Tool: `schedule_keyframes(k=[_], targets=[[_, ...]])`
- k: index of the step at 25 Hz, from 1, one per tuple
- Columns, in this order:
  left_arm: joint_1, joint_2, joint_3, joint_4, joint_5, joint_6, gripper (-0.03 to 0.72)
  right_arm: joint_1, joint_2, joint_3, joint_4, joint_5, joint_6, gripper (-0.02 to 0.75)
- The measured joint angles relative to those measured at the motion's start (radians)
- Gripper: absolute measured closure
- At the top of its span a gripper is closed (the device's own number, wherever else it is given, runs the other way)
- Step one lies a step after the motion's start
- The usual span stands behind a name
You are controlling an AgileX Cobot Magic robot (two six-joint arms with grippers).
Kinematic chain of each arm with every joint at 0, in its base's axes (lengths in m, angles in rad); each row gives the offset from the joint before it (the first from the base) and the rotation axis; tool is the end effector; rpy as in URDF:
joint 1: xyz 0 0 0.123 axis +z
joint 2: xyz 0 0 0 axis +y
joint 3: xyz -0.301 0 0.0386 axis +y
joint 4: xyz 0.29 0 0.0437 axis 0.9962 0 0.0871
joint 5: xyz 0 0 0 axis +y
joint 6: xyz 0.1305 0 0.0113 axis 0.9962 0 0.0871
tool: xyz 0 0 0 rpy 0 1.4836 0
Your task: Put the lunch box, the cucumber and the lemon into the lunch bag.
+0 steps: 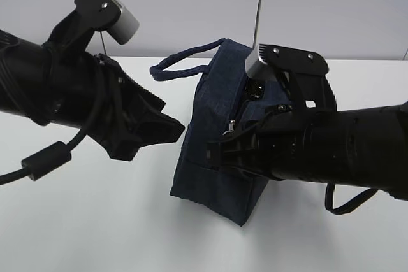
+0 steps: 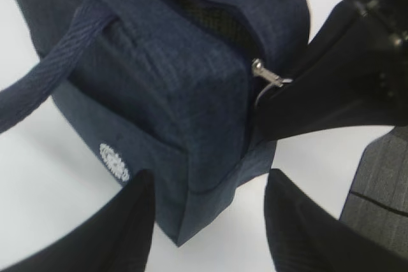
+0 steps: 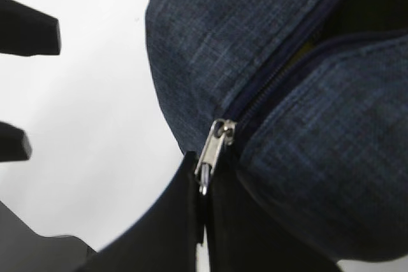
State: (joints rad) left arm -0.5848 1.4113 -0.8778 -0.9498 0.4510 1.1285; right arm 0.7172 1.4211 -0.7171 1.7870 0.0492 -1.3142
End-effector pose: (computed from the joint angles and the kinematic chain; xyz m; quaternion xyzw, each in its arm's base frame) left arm 0.2696 -0.2343 0.2356 0.4230 0.7935 -0.2333 0.3701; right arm 0.2597 0.2350 0.1975 -0.1189 0.8777 0.2776 0.3720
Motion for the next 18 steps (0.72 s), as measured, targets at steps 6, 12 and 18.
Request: schedule_keyframes(k=[6, 12, 18], targets=[[0.032, 0.02, 0.0, -0.206, 0.034, 0.191, 0.305, 0.0, 0.0, 0.0, 0.016, 0.0, 0.0, 0.738], [0.096, 0.105, 0.0, -0.429, 0.103, 0.401, 0.305, 0.0, 0.0, 0.0, 0.031, 0.0, 0.0, 0.738], [0.114, 0.175, 0.0, -0.533, 0.154, 0.52, 0.305, 0.0, 0.0, 0.0, 0.034, 0.0, 0.0, 0.738]])
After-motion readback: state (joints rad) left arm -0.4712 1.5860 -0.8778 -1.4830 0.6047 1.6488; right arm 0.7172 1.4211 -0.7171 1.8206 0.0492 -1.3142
